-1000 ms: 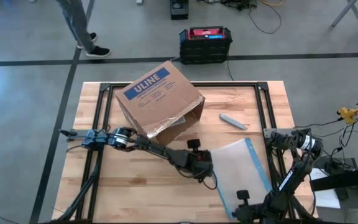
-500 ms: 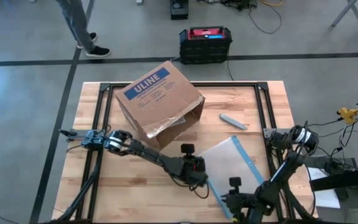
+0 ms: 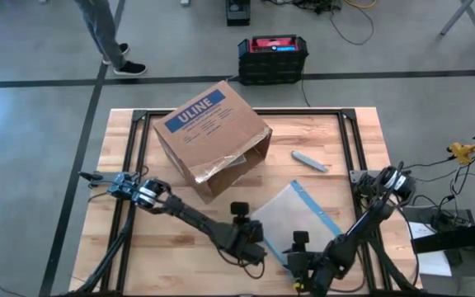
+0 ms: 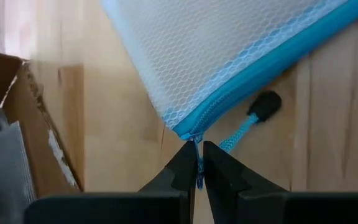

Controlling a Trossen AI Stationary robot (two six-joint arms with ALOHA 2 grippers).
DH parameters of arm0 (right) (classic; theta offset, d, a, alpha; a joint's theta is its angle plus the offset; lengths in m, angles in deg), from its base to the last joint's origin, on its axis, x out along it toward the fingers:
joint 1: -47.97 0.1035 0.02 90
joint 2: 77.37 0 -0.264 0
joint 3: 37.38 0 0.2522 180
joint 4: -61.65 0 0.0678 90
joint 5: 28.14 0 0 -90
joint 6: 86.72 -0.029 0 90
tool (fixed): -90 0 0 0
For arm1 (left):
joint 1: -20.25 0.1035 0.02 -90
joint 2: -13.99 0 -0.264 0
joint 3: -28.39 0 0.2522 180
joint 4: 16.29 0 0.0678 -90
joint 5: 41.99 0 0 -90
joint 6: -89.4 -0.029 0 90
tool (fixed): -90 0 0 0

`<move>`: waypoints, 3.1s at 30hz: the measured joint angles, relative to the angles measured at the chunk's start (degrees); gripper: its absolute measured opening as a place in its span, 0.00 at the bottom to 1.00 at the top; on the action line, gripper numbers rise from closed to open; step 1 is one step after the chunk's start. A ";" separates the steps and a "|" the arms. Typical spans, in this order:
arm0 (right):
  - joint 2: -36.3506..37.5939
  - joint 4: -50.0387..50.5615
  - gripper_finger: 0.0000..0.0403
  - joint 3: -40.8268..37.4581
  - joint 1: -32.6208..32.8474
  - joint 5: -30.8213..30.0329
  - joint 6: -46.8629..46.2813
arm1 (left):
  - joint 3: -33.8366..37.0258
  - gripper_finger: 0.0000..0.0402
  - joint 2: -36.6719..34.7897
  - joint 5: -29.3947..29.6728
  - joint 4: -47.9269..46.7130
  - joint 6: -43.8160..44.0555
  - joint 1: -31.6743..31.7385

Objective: Unpack boxes
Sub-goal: Open the white zip bag

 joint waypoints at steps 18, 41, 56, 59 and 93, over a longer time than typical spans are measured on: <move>-1.61 -0.35 0.02 1.62 -5.57 -0.11 2.28 | 0.17 0.03 -0.10 0.17 -3.36 9.94 -5.48; -4.57 -6.50 0.31 6.25 -10.26 -11.19 11.10 | 0.38 0.03 -0.10 0.26 -4.19 15.94 -8.87; -5.32 -12.02 0.56 4.99 -13.65 -4.65 15.51 | -1.65 0.03 -0.24 3.54 -1.91 19.41 -12.28; -5.32 -14.19 0.53 4.67 -13.71 -3.57 16.18 | -2.94 0.03 -0.54 4.42 -1.96 18.48 -12.45; -4.03 8.51 0.00 16.26 -16.19 -3.58 15.52 | -2.15 0.03 -1.13 9.54 -5.02 18.98 -12.99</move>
